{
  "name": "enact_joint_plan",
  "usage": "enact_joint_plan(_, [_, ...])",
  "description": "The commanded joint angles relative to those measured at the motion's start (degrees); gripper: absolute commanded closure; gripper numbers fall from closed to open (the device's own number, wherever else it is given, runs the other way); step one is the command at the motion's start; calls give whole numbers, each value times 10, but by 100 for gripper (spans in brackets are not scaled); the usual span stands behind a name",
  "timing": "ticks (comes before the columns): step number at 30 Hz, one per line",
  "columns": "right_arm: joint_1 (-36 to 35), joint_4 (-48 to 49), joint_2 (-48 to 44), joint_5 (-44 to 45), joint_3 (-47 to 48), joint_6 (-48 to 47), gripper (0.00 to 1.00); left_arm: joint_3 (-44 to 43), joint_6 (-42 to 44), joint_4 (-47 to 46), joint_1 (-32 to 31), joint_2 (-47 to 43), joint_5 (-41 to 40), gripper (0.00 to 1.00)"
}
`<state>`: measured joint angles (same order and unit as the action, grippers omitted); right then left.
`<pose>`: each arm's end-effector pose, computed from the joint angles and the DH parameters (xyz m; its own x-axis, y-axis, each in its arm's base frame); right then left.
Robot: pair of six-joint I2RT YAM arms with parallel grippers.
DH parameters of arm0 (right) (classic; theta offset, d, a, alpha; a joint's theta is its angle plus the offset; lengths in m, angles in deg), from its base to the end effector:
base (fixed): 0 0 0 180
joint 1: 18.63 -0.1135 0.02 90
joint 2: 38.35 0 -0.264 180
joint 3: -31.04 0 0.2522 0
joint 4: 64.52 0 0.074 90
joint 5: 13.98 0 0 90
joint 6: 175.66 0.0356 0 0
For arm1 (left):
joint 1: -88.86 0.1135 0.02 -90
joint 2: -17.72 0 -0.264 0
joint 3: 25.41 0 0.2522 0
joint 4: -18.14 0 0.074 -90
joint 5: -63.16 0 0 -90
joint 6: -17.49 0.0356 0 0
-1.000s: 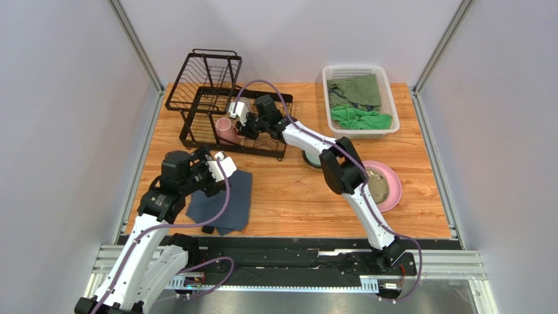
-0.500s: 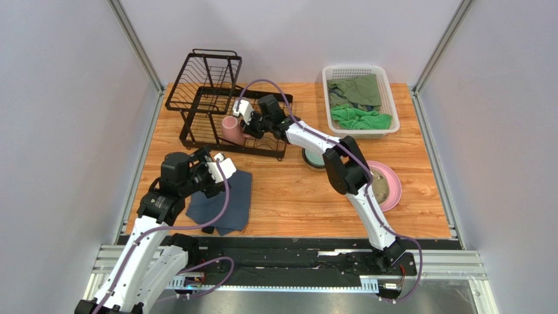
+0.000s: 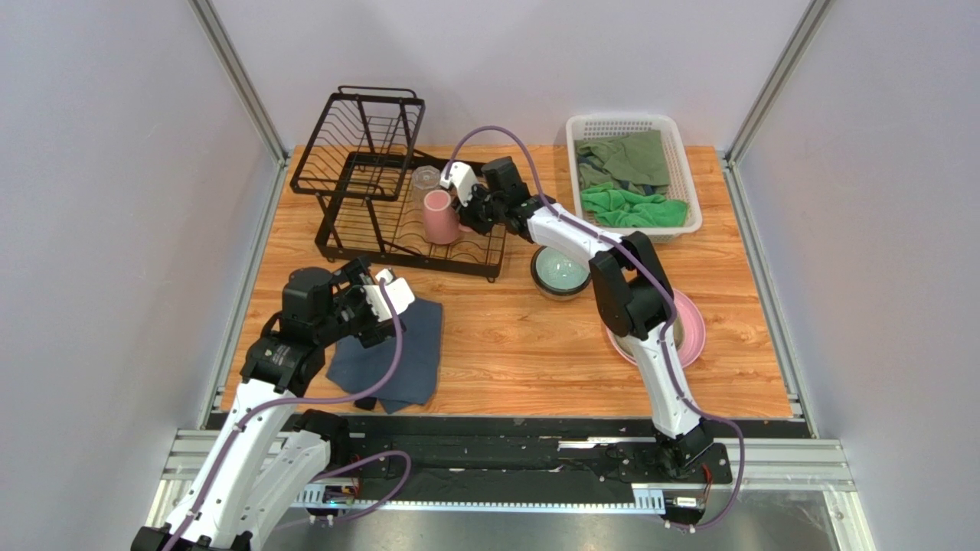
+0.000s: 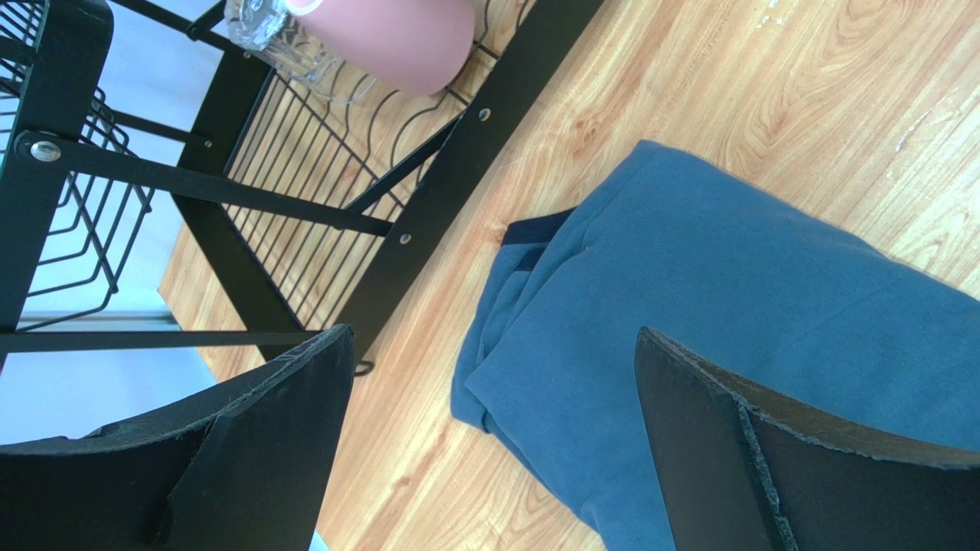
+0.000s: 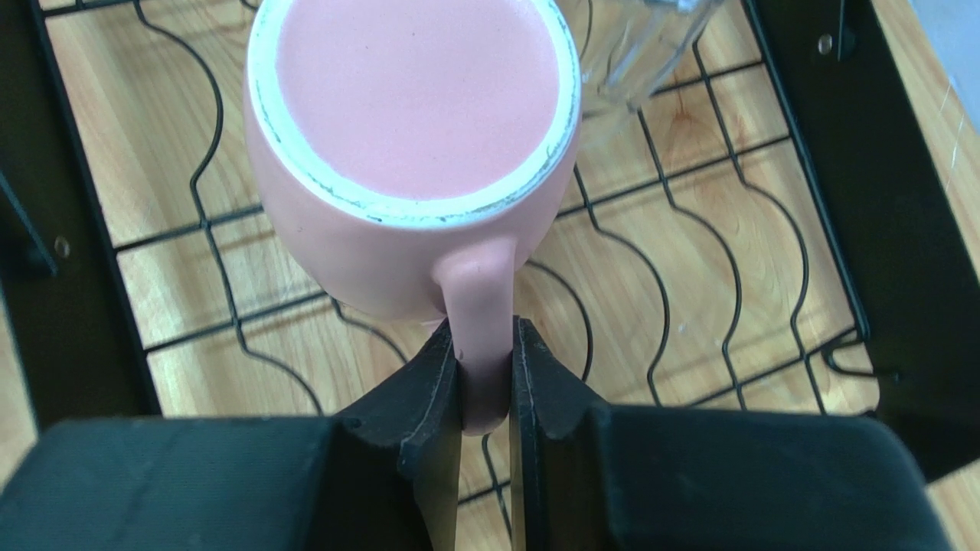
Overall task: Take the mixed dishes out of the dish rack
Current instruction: Pick up the cup from the dish rack.
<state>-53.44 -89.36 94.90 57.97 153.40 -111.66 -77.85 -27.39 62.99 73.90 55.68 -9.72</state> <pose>0.4339 0.3151 0.1952 -0.1025 -0.5789 -0.8089 -0.8836 0.4264 -0.1932 0.1415 -0.0487 0.2843 0.0040 0.6999 -0.7143 0.6933 0.5128 0.5063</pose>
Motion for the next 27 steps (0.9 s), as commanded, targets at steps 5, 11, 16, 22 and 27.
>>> enact_joint_plan(5, [0,-17,-85,-4,-41,31,100,-3,-12,-8,2,-14,18,1])
enact_joint_plan(11, [4,-33,-110,-6,-43,58,100,-5,-25,-13,2,-17,16,1])
enact_joint_plan(16, [11,-36,-121,3,-36,79,100,-10,-30,-22,2,-14,12,1])
enact_joint_plan(22, [20,-46,-128,10,-11,104,100,-10,-32,-30,2,-7,7,1])
enact_joint_plan(27, [25,-59,-128,16,14,111,100,-8,-35,-38,2,-3,6,1])
